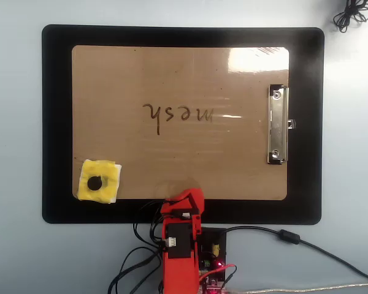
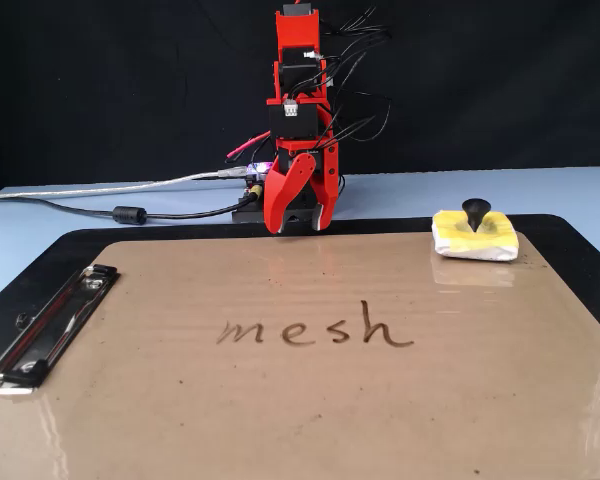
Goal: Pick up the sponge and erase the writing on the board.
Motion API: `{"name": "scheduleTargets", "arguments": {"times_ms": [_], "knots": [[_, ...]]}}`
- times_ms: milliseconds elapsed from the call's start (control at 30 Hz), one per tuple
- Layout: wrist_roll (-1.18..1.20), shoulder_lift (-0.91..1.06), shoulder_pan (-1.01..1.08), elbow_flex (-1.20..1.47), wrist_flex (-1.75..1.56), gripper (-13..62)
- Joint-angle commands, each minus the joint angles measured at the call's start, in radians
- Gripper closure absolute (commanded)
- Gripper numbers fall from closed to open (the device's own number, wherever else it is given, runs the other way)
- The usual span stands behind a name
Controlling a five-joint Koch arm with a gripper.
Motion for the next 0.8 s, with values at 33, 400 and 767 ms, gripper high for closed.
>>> {"name": "scheduleTargets", "arguments": {"times_ms": [33,400,767], "knots": [[-0.009,0.023,-0.005,-0.018,0.008,15.2],[-0.196,0.109,-0.299,-0.233,-0.170,15.8],[-0.480,0.104,-0.877,-0.038,-1.092,16.8]]}}
